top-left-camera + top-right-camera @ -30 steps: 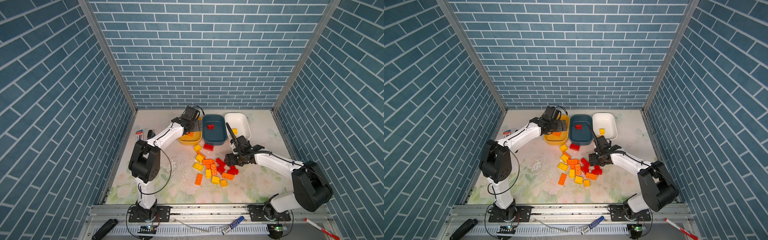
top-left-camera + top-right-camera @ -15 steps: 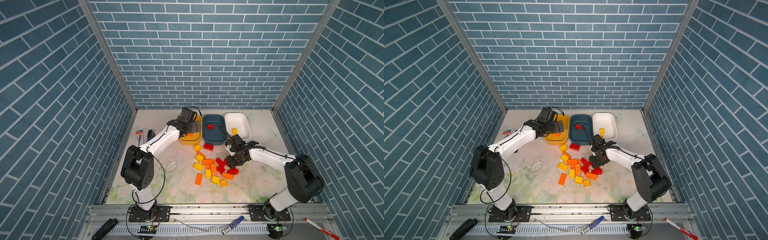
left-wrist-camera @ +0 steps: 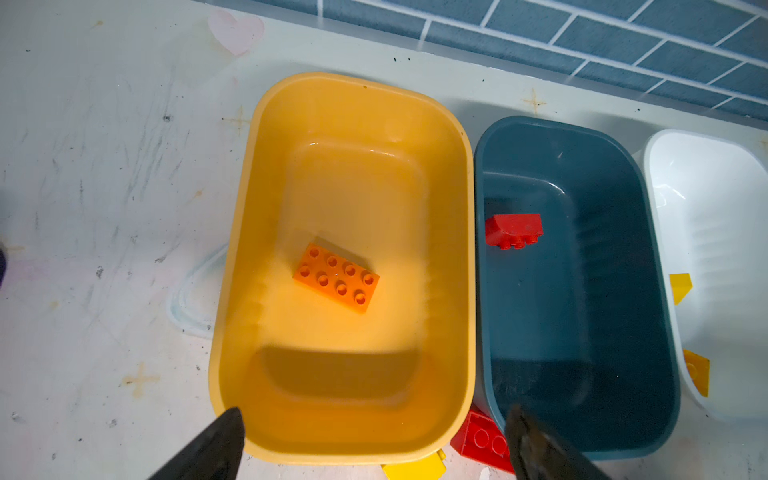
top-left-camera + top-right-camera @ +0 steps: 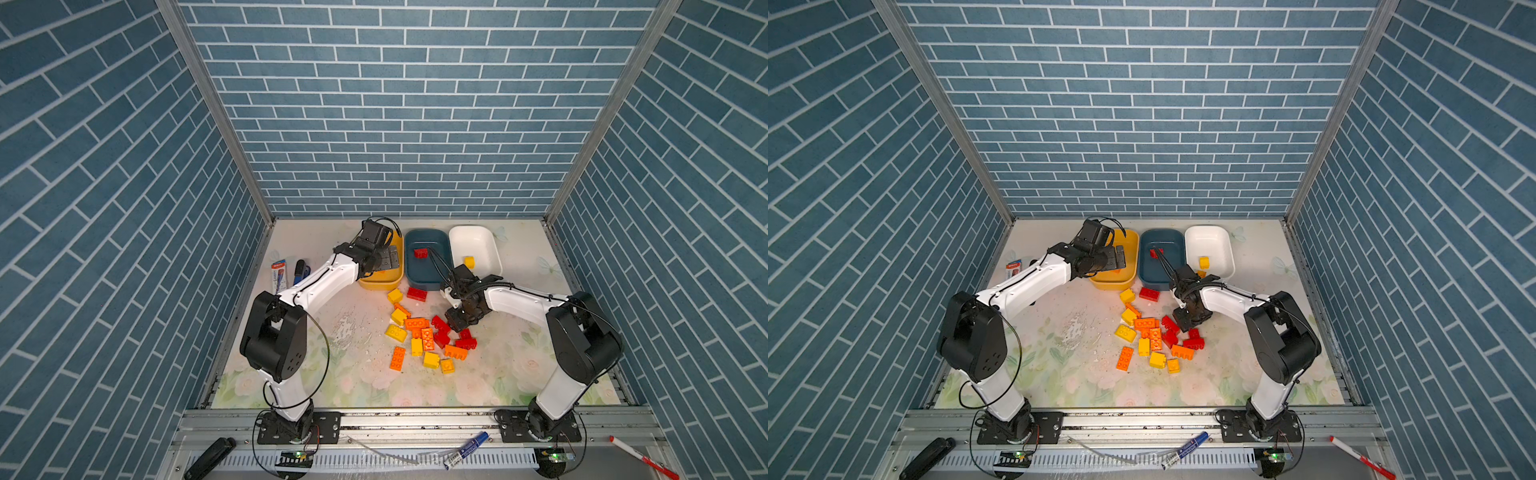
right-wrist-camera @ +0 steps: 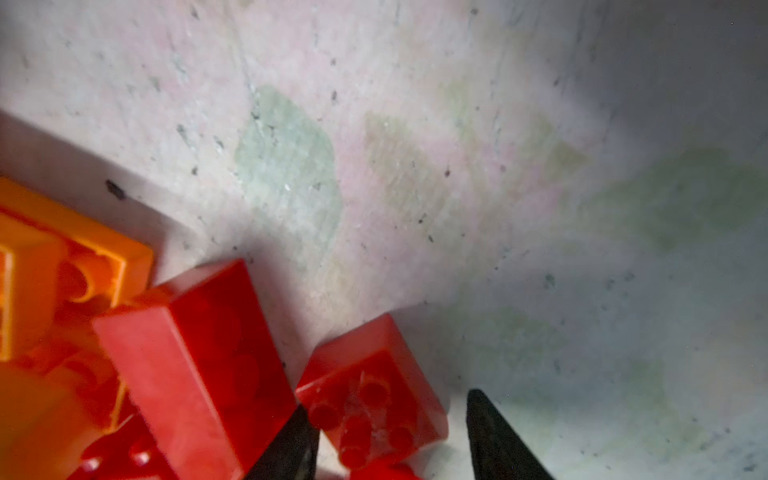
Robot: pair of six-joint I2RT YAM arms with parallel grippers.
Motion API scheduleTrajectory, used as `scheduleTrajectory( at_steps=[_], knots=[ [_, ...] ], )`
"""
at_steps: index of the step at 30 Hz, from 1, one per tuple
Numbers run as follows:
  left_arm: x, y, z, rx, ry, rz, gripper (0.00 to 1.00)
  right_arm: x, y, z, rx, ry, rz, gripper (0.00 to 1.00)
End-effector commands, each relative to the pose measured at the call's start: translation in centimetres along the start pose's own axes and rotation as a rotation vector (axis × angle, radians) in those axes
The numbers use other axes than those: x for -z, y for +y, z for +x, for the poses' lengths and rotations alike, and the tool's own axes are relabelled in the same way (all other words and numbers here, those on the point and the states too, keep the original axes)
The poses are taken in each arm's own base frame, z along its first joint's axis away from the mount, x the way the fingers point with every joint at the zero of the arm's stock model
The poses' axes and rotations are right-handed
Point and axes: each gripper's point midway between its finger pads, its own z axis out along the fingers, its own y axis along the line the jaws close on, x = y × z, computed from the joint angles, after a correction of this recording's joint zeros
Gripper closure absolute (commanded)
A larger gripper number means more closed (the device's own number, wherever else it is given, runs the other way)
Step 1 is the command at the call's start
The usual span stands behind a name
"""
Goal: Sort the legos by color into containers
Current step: 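Lower the right gripper to the pile and grasp a red brick, then carry the red brick into the teal tub and release it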
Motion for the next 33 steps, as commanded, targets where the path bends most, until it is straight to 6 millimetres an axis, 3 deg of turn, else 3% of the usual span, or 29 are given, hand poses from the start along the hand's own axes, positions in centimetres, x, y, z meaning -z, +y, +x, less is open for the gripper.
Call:
scheduleTrajectory(
  at_steps=[1,8,14,18,25,29,33],
  knots=[
    [0.9,0.7,-0.3,0.012,-0.018,-0.015,0.01,0.3,0.0,-1.5,0.059,-0.017,0.023,0.44],
    [0.8,0.5,0.0,0.024,-0.015,0.003,0.01,-0.4,-0.4,-1.2,0.029,0.001,0.044,0.56],
    [1.1,0.0,0.0,0.022,-0.024,0.040,0.01,1.3,-0.6,-1.9,0.004,-0.059,0.059,0.66],
    [1.3,-0.9,0.4,0.017,-0.029,0.093,0.01,4.0,-0.8,-4.1,-0.023,-0.177,0.071,0.68],
    [1.3,-1.8,2.0,0.013,-0.002,0.157,0.01,9.0,0.0,-10.5,-0.119,-0.478,0.003,0.68],
    [1.5,-1.6,2.9,0.016,0.009,0.166,0.01,10.1,-0.1,-13.5,-0.178,-0.567,-0.024,0.68],
    [1.9,-0.9,3.5,0.013,0.015,0.152,0.01,9.9,-0.6,-15.4,-0.218,-0.579,-0.038,0.68]
  ],
)
